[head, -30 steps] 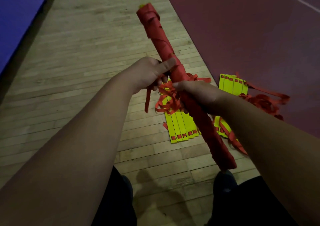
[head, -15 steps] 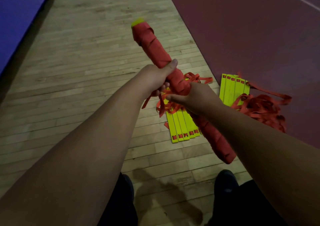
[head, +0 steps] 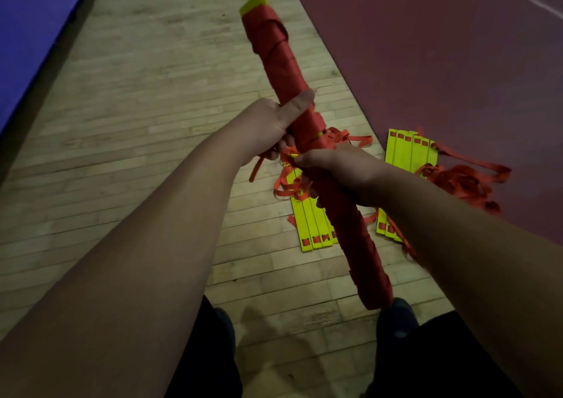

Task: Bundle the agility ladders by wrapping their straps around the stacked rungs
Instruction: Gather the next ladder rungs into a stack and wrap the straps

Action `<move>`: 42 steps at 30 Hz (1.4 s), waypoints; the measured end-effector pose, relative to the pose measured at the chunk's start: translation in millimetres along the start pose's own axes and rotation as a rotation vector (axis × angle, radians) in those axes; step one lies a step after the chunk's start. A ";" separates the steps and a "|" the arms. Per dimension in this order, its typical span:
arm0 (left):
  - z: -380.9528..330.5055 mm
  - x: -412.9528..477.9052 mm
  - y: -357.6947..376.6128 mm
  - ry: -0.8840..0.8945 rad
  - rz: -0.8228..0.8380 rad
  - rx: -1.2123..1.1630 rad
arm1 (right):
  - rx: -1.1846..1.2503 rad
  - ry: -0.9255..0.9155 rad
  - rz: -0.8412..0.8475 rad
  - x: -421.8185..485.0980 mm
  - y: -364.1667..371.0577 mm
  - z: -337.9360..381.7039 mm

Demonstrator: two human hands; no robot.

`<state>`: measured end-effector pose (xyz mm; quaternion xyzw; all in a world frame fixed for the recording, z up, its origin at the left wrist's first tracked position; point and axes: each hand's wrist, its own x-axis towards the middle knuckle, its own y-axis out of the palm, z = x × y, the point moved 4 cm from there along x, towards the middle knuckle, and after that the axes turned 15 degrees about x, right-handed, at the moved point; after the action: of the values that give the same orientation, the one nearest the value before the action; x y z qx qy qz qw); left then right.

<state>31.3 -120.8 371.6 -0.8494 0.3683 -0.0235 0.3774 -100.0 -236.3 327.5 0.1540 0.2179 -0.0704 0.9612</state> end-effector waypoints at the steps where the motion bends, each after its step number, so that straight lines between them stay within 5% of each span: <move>1: 1.0 -1.0 -0.6 -0.001 0.007 0.042 | -0.017 0.008 -0.011 -0.5 0.4 -1.0; 13: -3.0 1.6 13.4 -0.160 -0.032 0.115 | -0.549 -0.216 -0.458 11.6 -13.6 -11.0; 19: -0.3 -1.7 3.2 -0.156 -0.132 0.124 | -0.526 -0.150 -0.315 8.6 -7.0 1.8; 26: -6.9 -10.1 -11.6 -0.025 -0.036 -0.054 | 0.019 -0.044 0.011 -9.3 -8.2 19.6; 29: -5.5 -8.1 -14.6 -0.014 -0.032 0.005 | 0.043 -0.090 -0.021 -8.4 -7.8 20.0; 37: 4.9 -1.6 7.6 -0.128 -0.006 -0.113 | -0.532 -0.293 -0.441 -3.8 -13.4 8.6; 42: 3.3 -2.7 26.3 -0.286 -0.021 -0.297 | -0.739 -0.384 -0.543 4.9 -10.6 -1.8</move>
<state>14.4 -128.7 352.5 -0.8941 0.3015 0.1480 0.2962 -98.5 -246.0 321.0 -0.2749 0.0794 -0.2634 0.9213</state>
